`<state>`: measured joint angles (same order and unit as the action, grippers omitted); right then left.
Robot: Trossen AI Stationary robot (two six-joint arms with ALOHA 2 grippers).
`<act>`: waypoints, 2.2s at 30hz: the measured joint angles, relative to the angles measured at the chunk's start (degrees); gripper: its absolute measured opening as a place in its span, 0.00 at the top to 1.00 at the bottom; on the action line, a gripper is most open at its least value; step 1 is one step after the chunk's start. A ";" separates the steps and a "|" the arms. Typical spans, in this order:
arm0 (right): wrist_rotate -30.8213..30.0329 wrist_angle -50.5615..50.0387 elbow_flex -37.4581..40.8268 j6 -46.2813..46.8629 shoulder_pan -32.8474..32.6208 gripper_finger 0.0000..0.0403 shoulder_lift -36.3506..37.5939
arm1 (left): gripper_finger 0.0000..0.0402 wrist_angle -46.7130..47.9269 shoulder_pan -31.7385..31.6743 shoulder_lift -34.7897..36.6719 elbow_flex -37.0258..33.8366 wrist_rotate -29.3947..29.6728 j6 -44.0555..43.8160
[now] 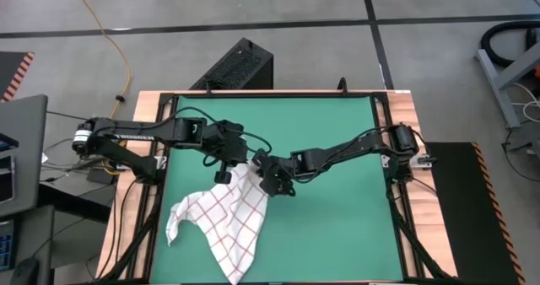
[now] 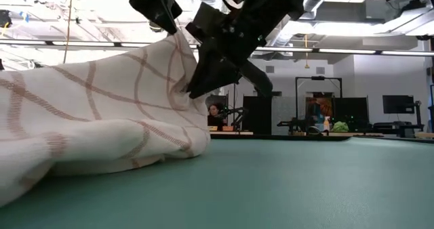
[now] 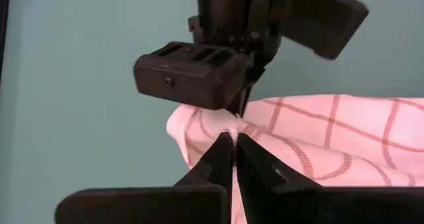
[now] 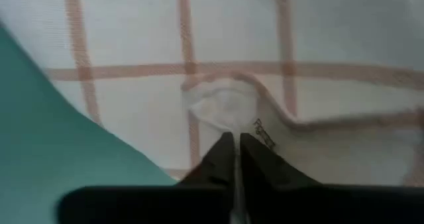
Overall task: Roll towel into tight, uniform cylinder
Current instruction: Roll the white patterned towel
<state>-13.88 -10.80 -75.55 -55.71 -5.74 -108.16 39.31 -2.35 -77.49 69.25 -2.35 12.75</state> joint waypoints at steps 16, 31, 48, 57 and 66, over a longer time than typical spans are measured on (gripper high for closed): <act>0.44 -6.00 0.00 32.53 -0.94 0.98 11.40 | 1.00 5.90 0.00 0.02 0.00 3.34 -4.24; 1.91 -22.26 -0.02 47.58 0.84 0.98 19.00 | 0.73 13.30 0.69 0.10 -0.51 -7.26 -13.60; 3.57 -23.00 0.00 47.14 0.22 0.98 18.86 | 0.70 -7.05 9.85 15.90 -31.17 2.26 -38.51; 3.57 -23.04 0.00 47.14 0.26 0.98 18.86 | 0.70 -13.98 15.61 15.52 -37.99 9.38 -46.20; 3.57 -23.02 0.00 46.87 0.28 0.98 18.86 | 0.70 -22.36 16.13 15.45 -42.27 7.85 -46.31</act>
<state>-10.31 -33.82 -75.55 -8.84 -5.45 -89.30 16.95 13.78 -62.04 26.98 5.50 -33.55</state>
